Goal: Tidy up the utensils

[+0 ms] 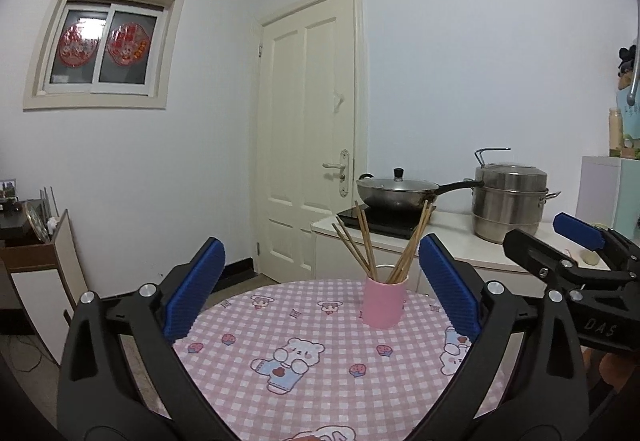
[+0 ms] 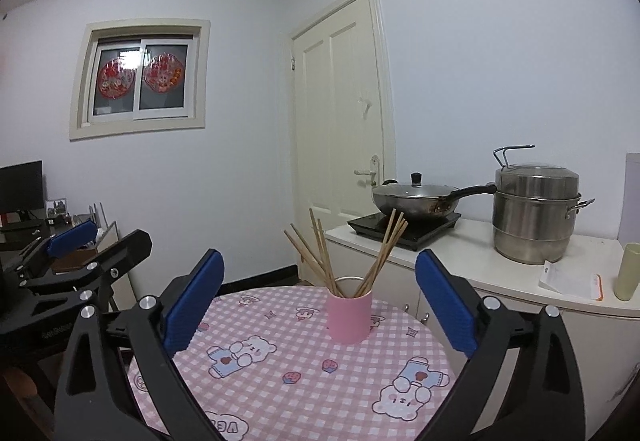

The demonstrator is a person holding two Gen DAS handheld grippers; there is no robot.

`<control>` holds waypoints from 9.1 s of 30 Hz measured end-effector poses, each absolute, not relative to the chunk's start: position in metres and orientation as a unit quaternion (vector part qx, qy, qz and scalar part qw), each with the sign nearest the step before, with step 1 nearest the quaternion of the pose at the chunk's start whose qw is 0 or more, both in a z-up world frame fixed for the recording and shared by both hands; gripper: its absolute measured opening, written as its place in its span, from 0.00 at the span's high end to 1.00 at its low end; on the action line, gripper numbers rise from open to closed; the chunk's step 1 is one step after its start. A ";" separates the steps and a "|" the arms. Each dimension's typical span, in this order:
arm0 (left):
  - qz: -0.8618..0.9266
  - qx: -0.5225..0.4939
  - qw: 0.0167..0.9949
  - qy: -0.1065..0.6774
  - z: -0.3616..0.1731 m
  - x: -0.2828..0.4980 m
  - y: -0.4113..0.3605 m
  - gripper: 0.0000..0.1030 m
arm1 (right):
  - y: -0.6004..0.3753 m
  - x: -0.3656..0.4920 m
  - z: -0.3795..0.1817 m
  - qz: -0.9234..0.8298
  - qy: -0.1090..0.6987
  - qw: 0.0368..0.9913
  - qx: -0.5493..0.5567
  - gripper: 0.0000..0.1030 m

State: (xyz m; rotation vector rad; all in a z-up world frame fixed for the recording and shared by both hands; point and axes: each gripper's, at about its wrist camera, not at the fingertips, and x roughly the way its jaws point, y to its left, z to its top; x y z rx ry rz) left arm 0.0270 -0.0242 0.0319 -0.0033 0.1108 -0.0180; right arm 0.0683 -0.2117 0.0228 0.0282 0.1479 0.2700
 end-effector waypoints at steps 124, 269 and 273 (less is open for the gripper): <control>0.034 0.014 0.998 0.043 0.022 0.027 -0.009 0.06 | -0.190 0.068 0.011 0.148 0.090 0.985 0.000 0.08; 0.060 -0.022 0.883 0.465 -0.192 0.247 0.040 0.06 | -0.169 0.282 -0.185 0.143 0.467 0.869 -0.074 0.06; 0.060 -0.022 0.883 0.465 -0.192 0.248 0.040 0.06 | -0.169 0.282 -0.186 0.143 0.467 0.869 -0.074 0.06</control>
